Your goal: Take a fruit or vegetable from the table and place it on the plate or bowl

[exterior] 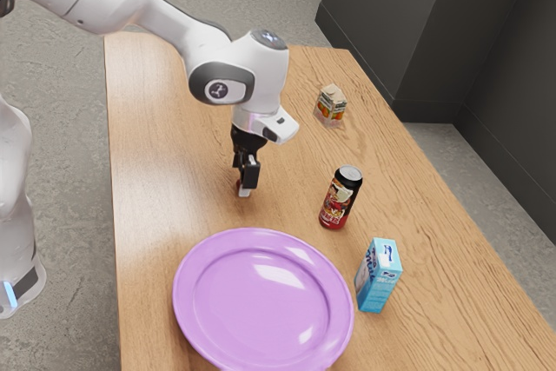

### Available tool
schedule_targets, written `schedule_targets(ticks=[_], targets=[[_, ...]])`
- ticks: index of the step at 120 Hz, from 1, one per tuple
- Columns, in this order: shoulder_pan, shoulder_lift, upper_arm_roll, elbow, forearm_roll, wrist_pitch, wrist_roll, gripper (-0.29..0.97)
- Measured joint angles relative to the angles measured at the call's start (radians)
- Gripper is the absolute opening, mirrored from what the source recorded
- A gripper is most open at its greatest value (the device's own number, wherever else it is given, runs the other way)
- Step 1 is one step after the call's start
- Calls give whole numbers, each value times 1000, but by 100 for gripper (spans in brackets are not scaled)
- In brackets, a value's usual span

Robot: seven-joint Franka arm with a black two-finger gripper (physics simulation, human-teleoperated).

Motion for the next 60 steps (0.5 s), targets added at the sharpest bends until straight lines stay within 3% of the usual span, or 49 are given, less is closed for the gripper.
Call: schedule_targets(ticks=[60], targets=[[0,16,0,5,-3,7,1,68]])
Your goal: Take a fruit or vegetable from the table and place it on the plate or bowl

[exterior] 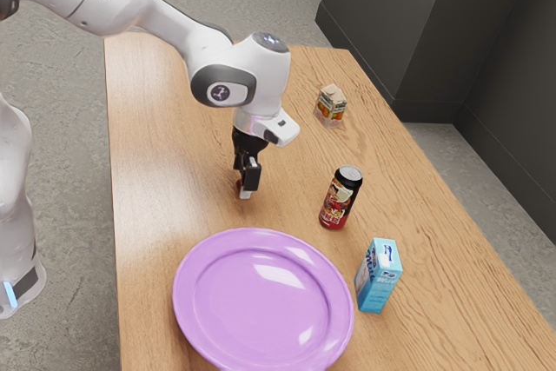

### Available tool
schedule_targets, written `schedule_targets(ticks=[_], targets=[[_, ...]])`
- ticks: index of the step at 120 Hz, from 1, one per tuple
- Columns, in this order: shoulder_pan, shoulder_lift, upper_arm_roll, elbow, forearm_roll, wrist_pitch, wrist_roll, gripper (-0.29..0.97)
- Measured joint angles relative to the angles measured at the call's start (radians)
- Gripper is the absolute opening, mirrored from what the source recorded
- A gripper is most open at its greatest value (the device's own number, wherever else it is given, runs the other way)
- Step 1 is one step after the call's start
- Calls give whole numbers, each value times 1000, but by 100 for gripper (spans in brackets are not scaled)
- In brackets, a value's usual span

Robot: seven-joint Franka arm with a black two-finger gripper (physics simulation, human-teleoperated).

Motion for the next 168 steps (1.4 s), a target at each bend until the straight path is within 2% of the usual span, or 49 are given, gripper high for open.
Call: schedule_targets(ticks=[89,110,145,168], targets=[[0,16,0,-3,-4,39,1,68],[0,19,0,-4,-13,44,0,55],[0,30,0,-5,-24,51,-1,43],[0,32,0,-5,-31,54,-2,27]])
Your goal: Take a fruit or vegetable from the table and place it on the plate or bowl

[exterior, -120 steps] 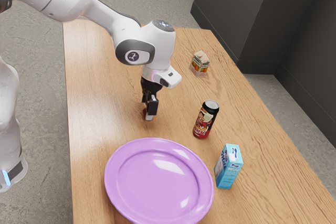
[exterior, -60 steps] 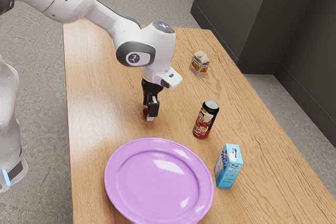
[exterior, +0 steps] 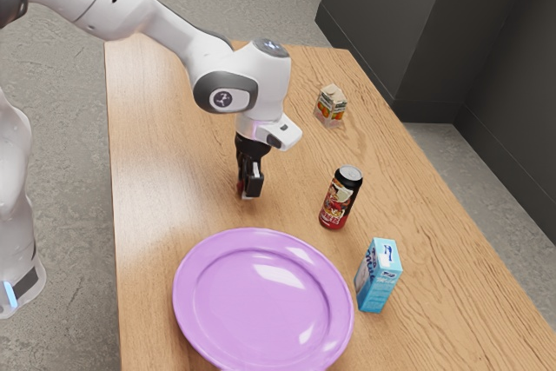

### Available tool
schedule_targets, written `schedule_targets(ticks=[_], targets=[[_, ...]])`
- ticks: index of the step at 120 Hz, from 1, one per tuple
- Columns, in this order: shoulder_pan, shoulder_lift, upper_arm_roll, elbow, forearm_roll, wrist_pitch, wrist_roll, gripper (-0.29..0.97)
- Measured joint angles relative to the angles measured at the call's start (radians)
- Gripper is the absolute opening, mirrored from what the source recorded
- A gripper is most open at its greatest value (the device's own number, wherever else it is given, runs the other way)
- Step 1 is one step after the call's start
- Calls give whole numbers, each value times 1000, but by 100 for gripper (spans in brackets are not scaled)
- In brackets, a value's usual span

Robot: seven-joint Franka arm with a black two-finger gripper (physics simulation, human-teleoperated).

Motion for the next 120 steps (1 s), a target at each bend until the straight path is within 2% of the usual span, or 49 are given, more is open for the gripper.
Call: schedule_targets(ticks=[26,91,120], targets=[[0,0,0,-1,0,1,-2,16],[-2,-45,-11,11,3,-22,-8,14],[-3,-89,-105,91,2,-91,1,13]])
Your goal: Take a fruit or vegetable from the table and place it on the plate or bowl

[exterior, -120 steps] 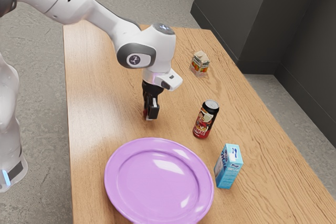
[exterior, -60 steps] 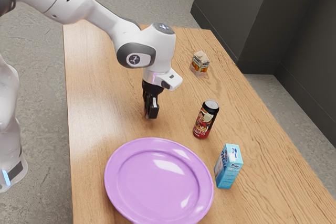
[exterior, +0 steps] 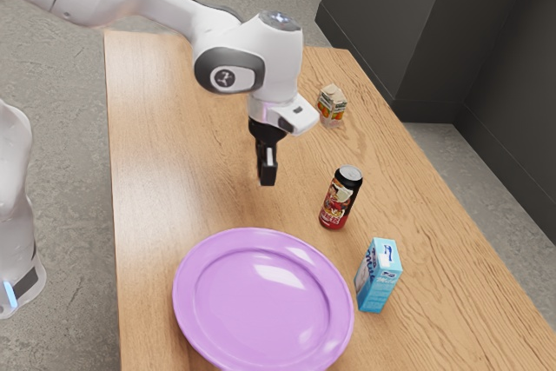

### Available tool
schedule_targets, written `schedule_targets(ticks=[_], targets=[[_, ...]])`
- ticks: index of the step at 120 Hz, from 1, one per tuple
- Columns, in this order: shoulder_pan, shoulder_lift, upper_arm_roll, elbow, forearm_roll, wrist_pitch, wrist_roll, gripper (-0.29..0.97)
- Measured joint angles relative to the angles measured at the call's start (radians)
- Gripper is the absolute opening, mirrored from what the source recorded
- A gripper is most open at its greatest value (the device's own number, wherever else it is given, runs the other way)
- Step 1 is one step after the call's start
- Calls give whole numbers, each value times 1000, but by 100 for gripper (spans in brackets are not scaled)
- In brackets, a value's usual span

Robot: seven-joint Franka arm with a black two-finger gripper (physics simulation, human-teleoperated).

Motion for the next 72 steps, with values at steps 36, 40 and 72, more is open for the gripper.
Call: schedule_targets(ticks=[36,40,72], targets=[[0,-52,-142,64,-10,-92,9,13],[0,-59,-160,63,-14,-98,9,13],[-8,-82,-277,66,-49,-134,14,13]])
